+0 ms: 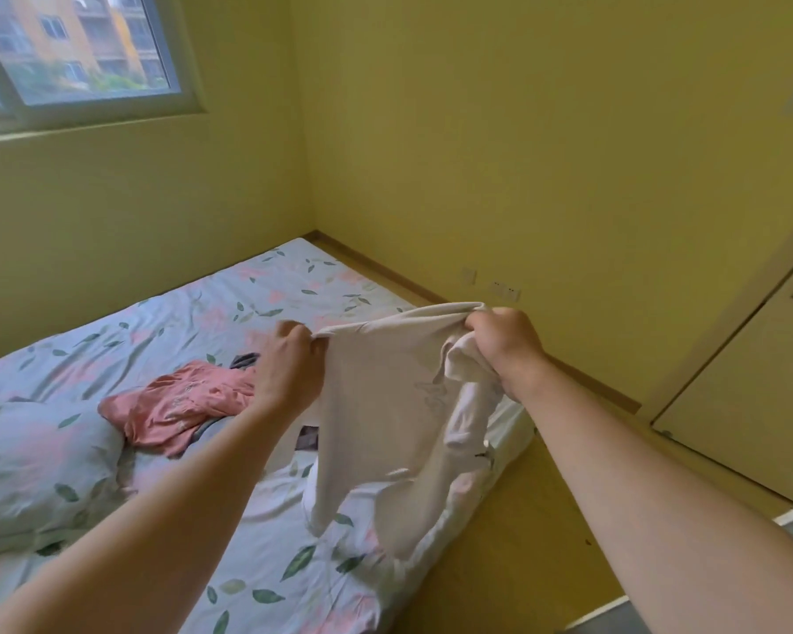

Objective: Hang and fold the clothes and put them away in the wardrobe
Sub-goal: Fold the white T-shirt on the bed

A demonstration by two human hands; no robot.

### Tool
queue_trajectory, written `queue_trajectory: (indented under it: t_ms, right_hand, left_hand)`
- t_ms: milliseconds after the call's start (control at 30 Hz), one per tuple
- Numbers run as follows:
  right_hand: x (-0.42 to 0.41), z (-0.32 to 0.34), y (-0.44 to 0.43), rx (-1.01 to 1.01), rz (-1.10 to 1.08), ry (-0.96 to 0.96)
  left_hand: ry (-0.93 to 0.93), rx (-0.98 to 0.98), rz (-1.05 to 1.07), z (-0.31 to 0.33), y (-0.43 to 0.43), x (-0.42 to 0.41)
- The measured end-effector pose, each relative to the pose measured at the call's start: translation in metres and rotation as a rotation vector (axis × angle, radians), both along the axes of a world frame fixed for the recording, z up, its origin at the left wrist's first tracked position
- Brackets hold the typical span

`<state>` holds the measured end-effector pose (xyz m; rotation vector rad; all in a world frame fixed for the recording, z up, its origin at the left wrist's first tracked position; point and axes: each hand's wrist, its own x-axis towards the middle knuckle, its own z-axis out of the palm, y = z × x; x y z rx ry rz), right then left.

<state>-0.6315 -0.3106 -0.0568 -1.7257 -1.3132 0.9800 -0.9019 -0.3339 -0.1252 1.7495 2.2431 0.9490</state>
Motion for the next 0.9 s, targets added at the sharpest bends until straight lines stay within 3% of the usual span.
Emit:
queue_trajectory:
  t_ms: [167,267,400,467,633,767,833,900]
  right_hand:
    - [-0.014,0.019,0.008,0.017,-0.239,0.421]
    - [-0.012,0.026,0.011,-0.023,-0.372,0.603]
    - [-0.016,0.026,0.007,0.052,-0.419,0.668]
    - [-0.021,0.024,0.005,0.07,-0.429,0.671]
    - [-0.026,0.023,0.007,0.124,-0.536,0.623]
    - [-0.026,0.023,0.008,0.258,-0.549,0.574]
    - [-0.027,0.017,0.002,0.29,-0.248,0.418]
    - [-0.027,0.007,-0.003,0.176,0.123,0.238]
  left_hand:
    - [-0.078,-0.166,-0.077,-0.007,0.001,0.012]
    - [-0.081,-0.193,-0.262,-0.008,-0.005,0.01]
    - [0.254,-0.341,-0.407,-0.039,-0.008,0.001]
    - [0.215,-0.396,-0.291,-0.055,-0.01,-0.003]
    - [-0.245,-0.648,-0.037,-0.075,-0.011,0.007]
    - [-0.229,-0.776,0.0,-0.065,-0.014,0.027]
    - [-0.691,-0.856,-0.066,-0.048,-0.009,0.034]
    - [-1.095,-0.888,-0.175,-0.024,-0.007,0.039]
